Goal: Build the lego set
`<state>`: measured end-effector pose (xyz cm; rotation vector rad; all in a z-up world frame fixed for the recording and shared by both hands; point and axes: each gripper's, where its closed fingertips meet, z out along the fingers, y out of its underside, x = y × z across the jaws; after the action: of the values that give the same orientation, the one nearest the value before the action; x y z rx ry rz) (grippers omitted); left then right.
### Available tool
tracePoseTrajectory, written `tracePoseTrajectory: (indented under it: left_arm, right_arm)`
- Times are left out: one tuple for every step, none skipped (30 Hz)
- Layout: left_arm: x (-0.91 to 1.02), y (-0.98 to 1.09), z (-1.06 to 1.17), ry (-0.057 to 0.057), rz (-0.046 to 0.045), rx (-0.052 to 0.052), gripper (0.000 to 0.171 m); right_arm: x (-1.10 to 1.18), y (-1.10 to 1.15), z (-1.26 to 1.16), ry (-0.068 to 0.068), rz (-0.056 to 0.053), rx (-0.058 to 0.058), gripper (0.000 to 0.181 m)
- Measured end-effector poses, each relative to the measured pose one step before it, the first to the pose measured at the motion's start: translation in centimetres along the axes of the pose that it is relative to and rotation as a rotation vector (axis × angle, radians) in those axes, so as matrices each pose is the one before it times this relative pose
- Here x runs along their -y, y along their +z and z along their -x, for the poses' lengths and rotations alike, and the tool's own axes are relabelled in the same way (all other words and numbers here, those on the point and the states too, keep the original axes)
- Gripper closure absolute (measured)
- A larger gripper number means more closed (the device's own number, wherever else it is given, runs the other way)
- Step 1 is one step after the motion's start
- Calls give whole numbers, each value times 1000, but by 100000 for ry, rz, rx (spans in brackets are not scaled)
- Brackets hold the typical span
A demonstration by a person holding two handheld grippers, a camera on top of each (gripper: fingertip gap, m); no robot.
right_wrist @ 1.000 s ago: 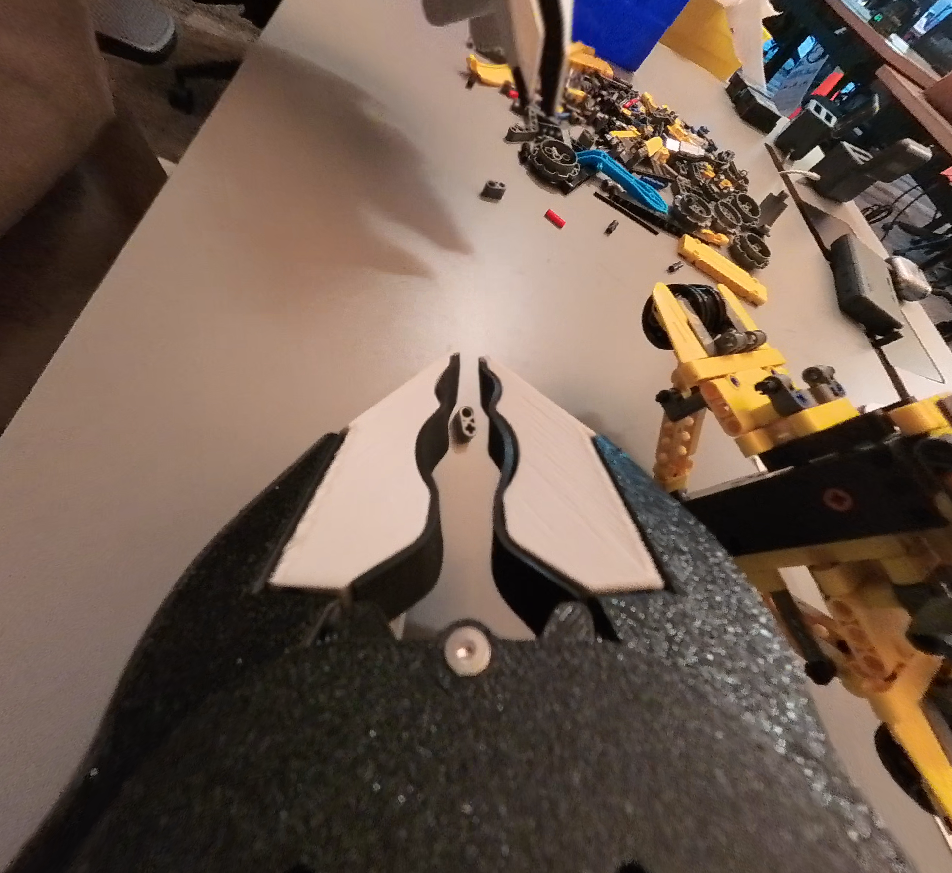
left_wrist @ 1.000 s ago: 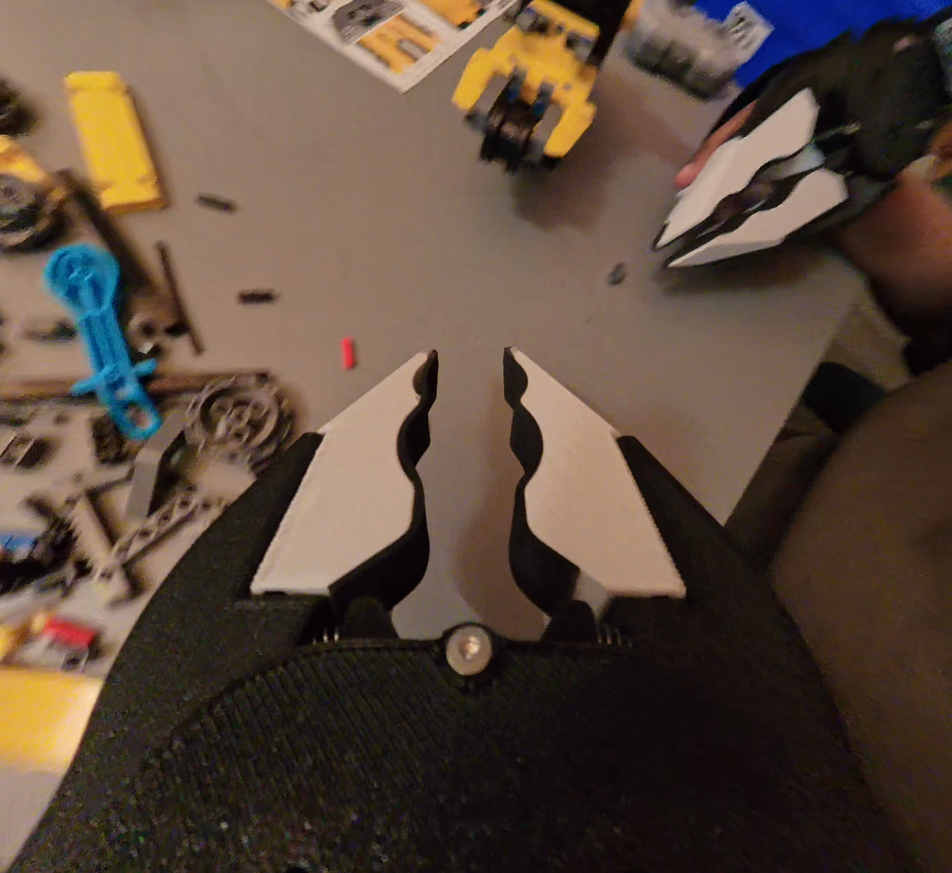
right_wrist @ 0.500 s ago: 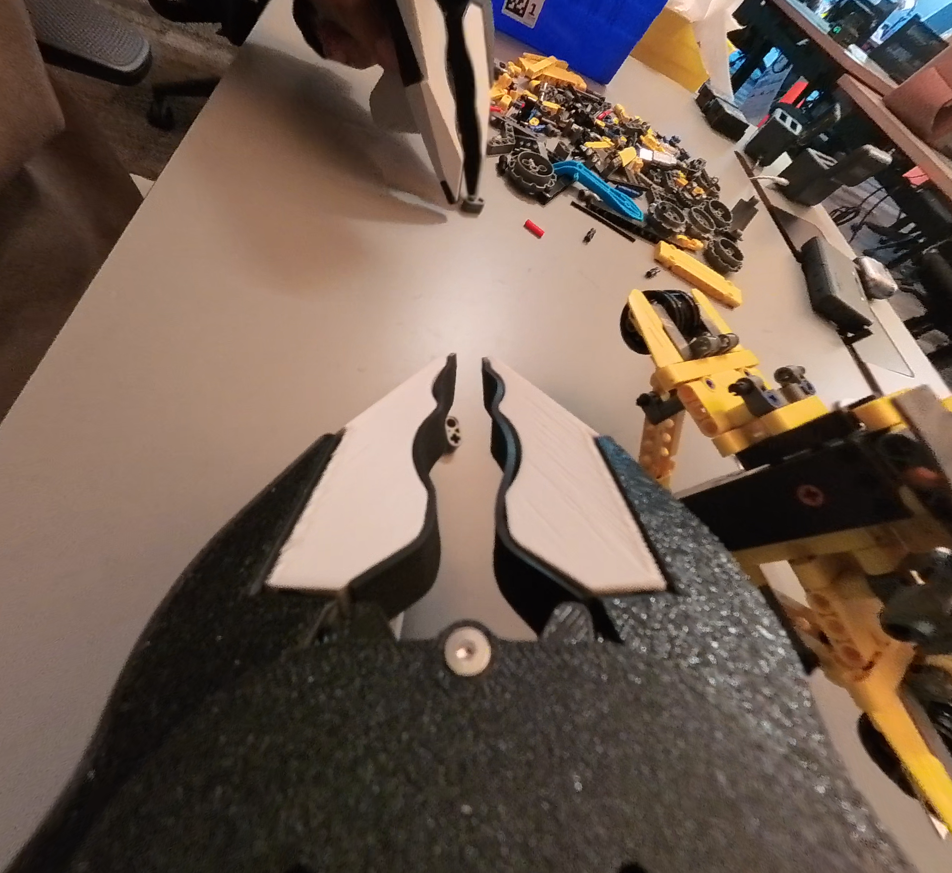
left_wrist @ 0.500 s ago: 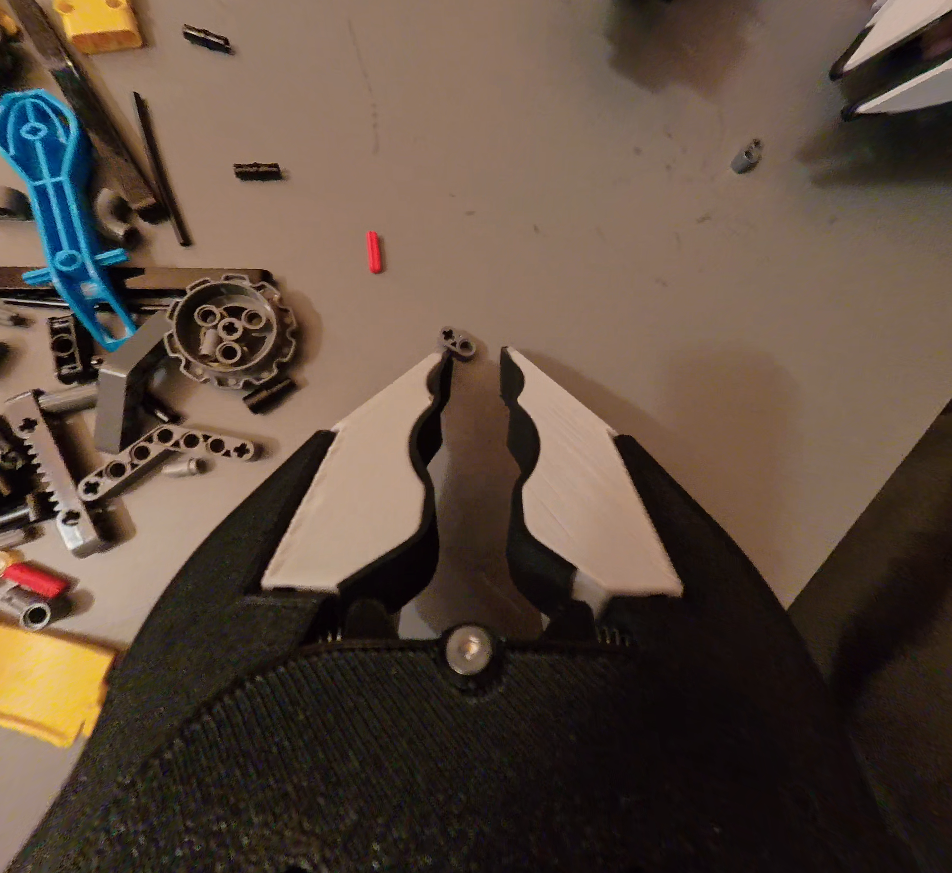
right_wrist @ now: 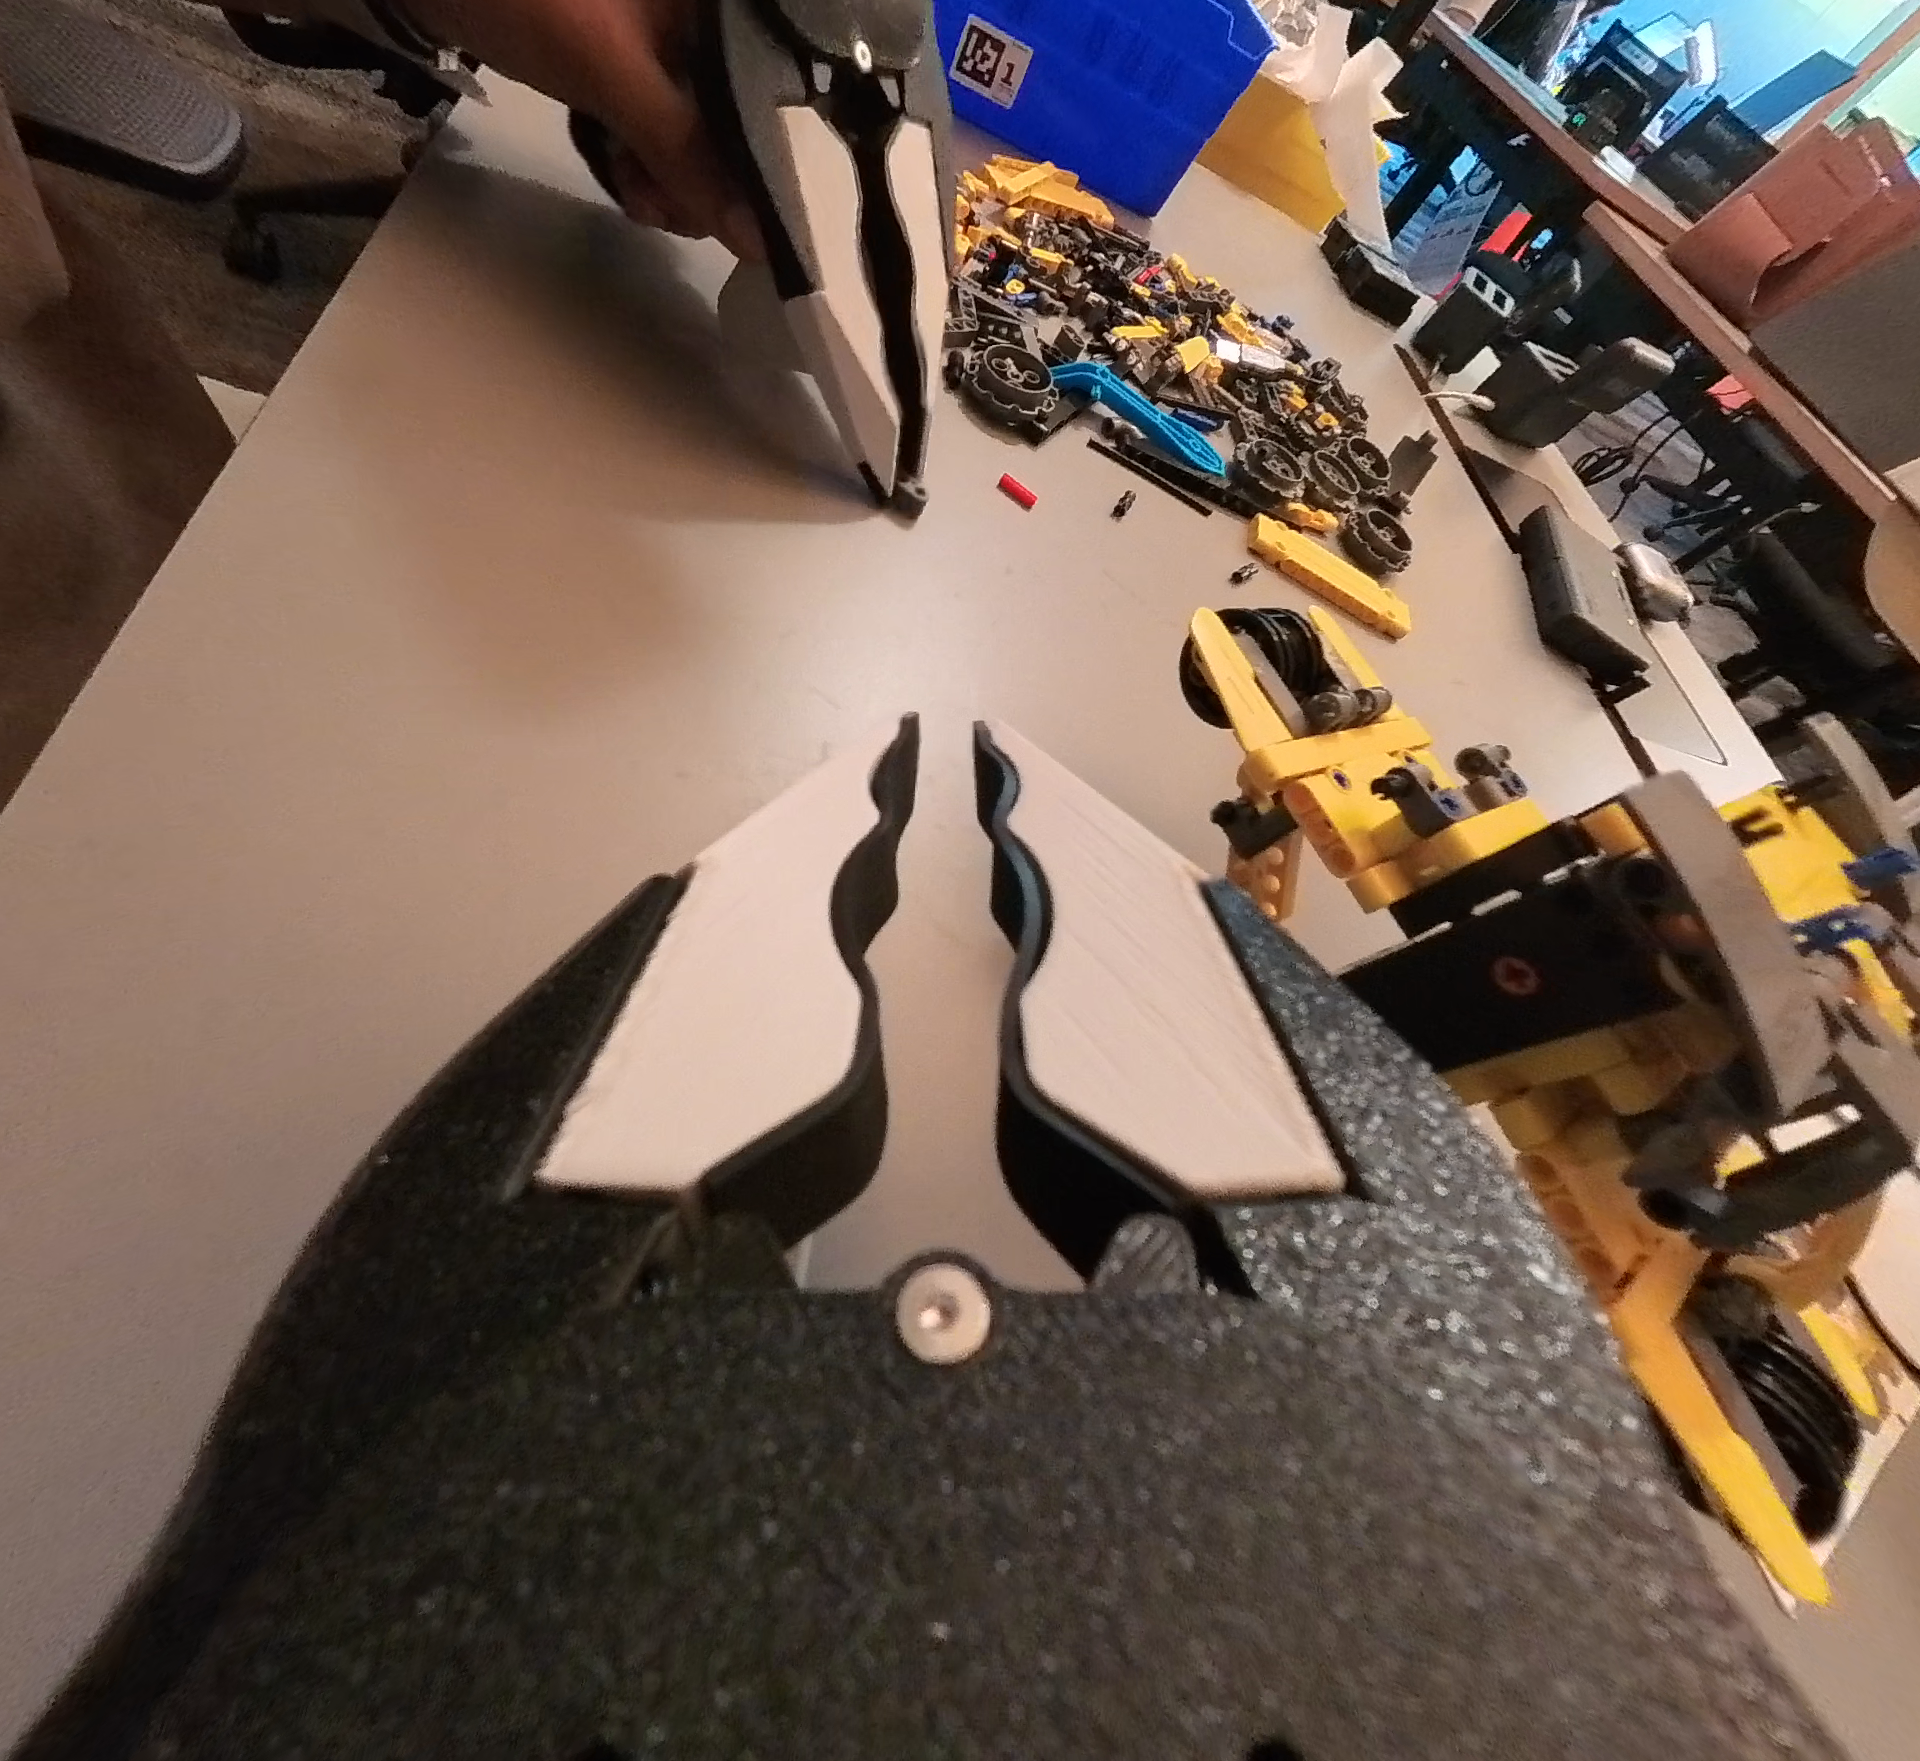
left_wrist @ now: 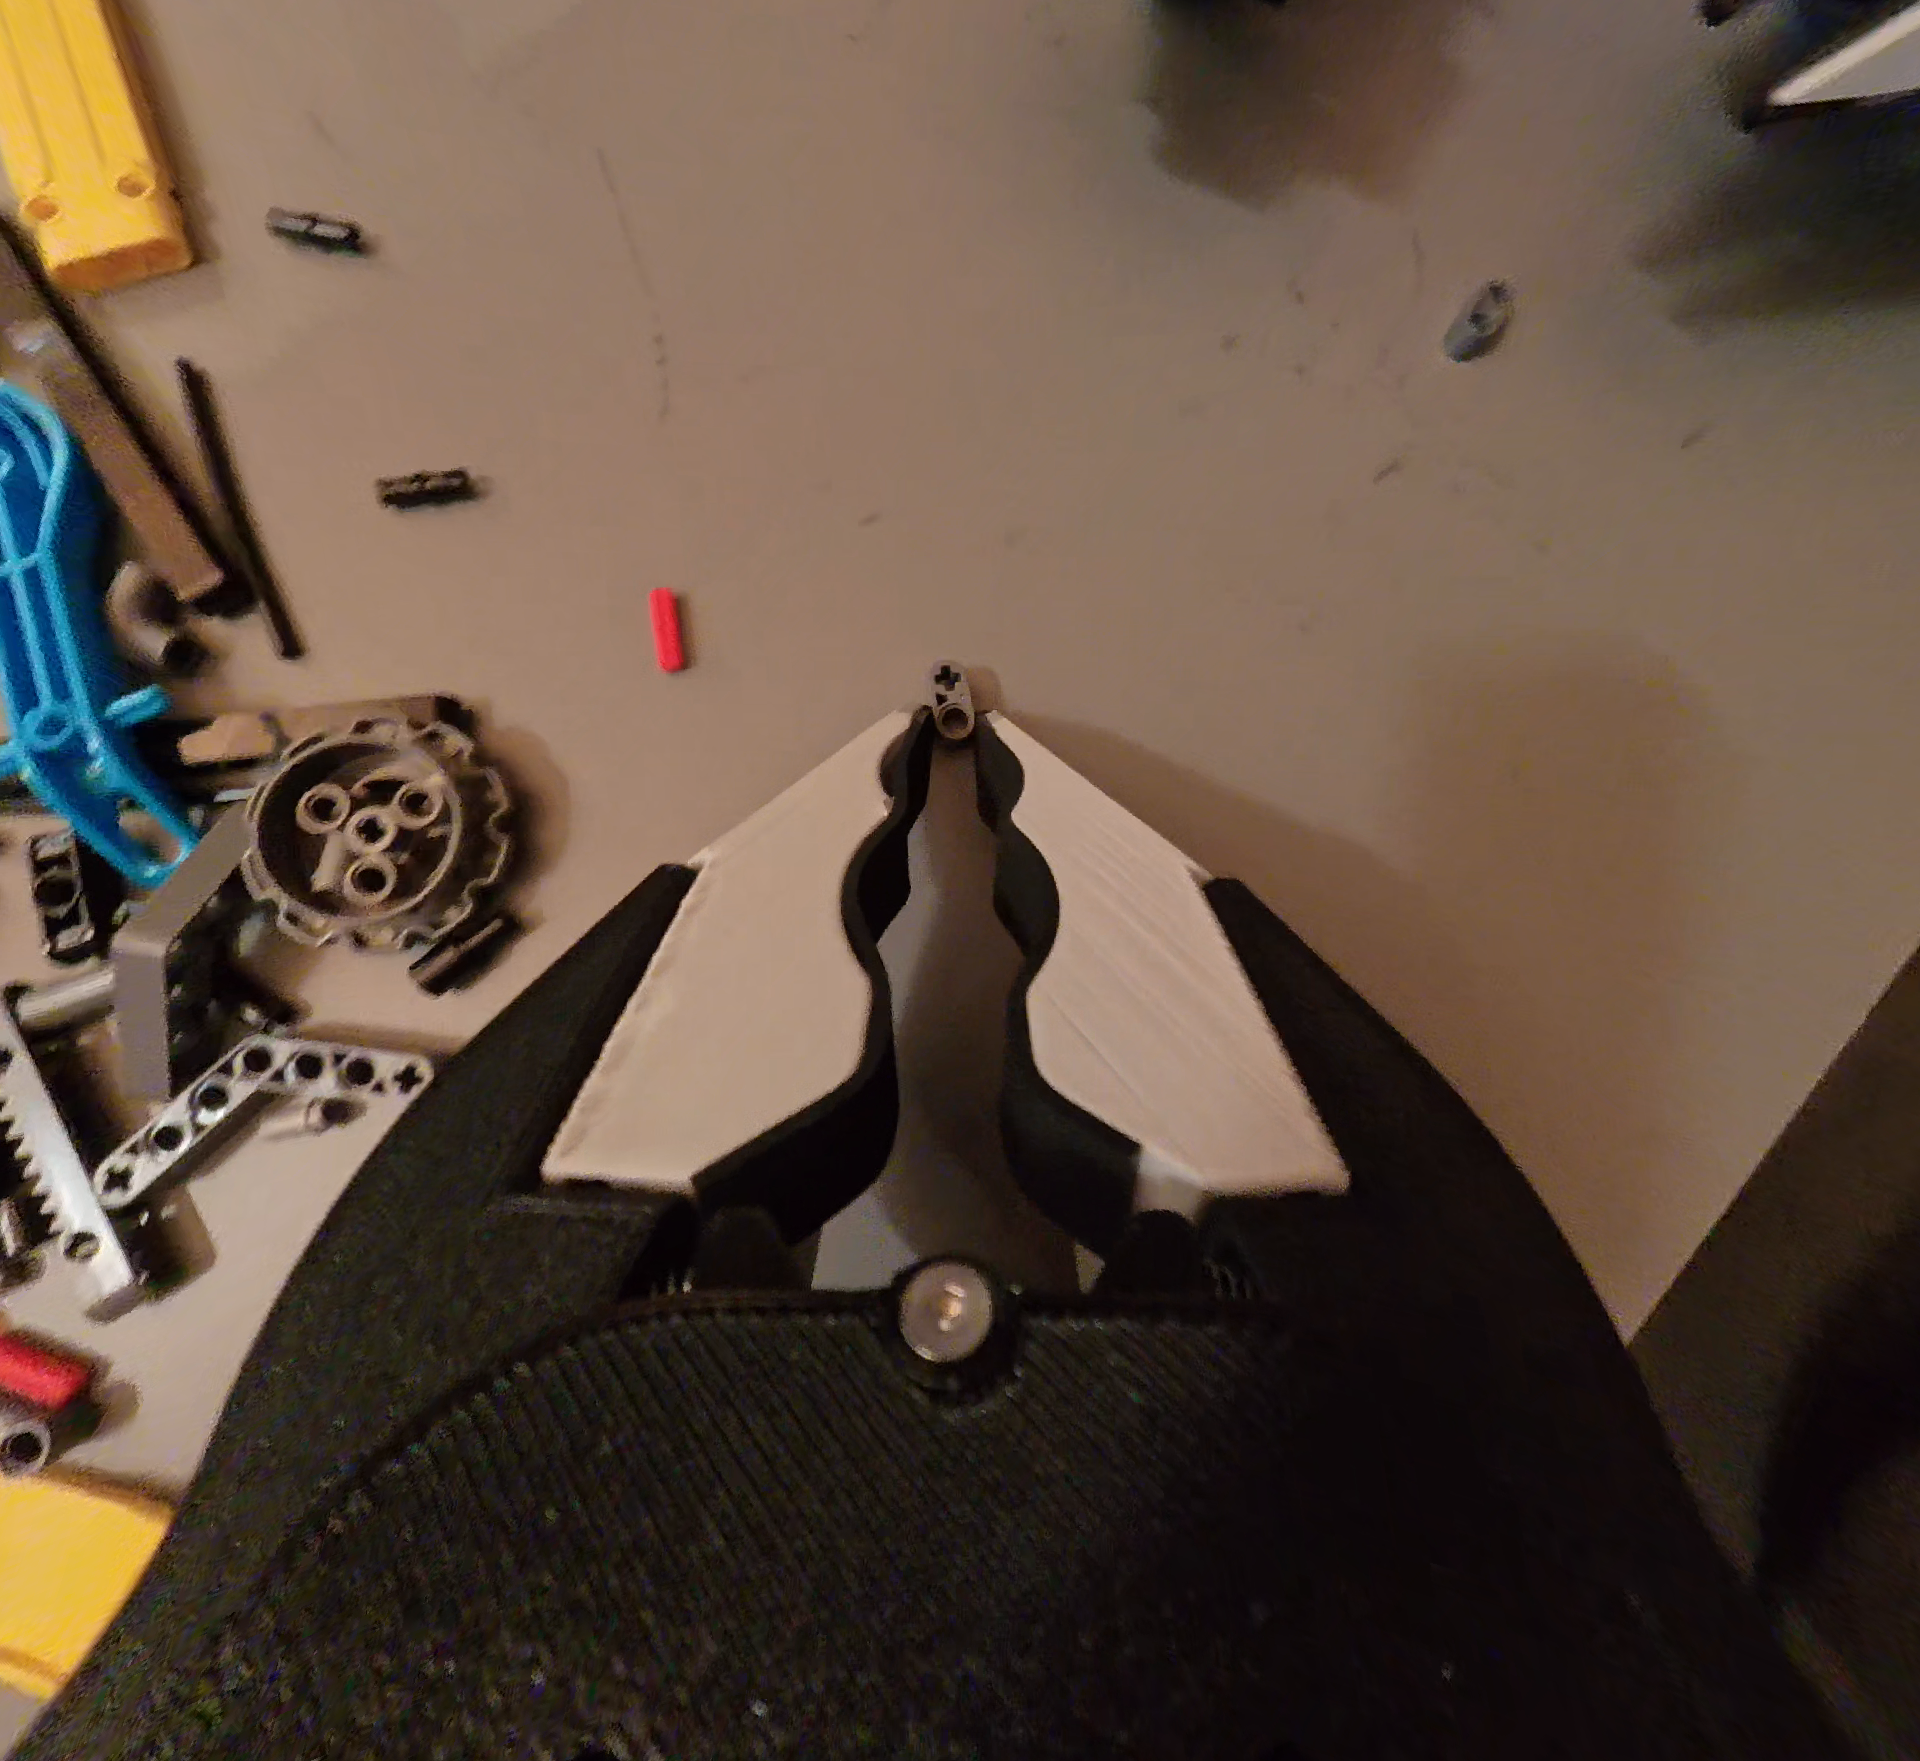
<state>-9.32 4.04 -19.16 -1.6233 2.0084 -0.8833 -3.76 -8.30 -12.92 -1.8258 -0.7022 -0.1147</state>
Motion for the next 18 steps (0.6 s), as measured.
tracePoseTrajectory:
  left_arm:
    - [399, 90, -704, 2294, -983, -1940, 170]
    - [574, 109, -1130, 3164, -1686, -3807, 169]
    - [672, 230, -1359, 3032, -1928, -4450, 169]
    - [749, 420, -1455, 2571, -1909, -4470, 170]
    - [744, 620, -1768, 3244, -1742, -5987, 169]
    - [611, 807, -1618, 3094, -480, -5192, 169]
    - [447, 960, -1193, 3056, 885, -3300, 169]
    - [363, 998, -923, 3922, 1613, -2413, 169]
    - [323, 960, -584, 4122, 1802, -1167, 169]
    - [290, 853, -253, 3717, 1767, -83, 169]
    - [269, 714, -250, 2835, 1600, -855, 169]
    - [305, 542, -227, 1506, 1075, -1436, 169]
    - [364, 397, -87, 551, 142, -1005, 169]
    - [300, 268, 38, 344, -214, -429, 169]
    - [159, 180, 177, 292, 210, 451, 169]
    - [14, 126, 307, 341, 575, 1337, 169]
    - [-30, 102, 212, 270, 472, 740, 169]
    - [-38, 81, 57, -237, 283, -171, 169]
  right_arm:
    - [-68, -106, -189, 100, 103, -729, 171]
    - [-56, -146, -301, 287, 38, -1092, 171]
    - [-68, -204, -441, 622, 63, -1622, 171]
    - [-51, -230, -568, 1030, -38, -2088, 172]
    - [-16, -268, -611, 1334, -300, -2132, 172]
    - [35, -292, -571, 1374, -570, -1874, 171]
    - [33, -278, -504, 1148, -641, -1641, 172]
    - [17, -235, -418, 731, -465, -1436, 171]
    - [-14, -171, -295, 277, -229, -1112, 172]
    - [3, -96, -170, -51, -89, -700, 172]
    - [10, -19, -51, -194, -36, -279, 172]
    - [-6, 45, 76, -210, 69, 152, 171]
    - [-41, 102, 168, -334, 243, 505, 171]
    - [-67, 132, 231, -481, 348, 706, 171]
    - [-68, 169, 283, -512, 385, 912, 171]
    - [-89, 177, 291, -436, 432, 1059, 171]
    - [-90, 170, 286, -294, 484, 1063, 171]
    - [-95, 155, 254, -272, 502, 966, 171]
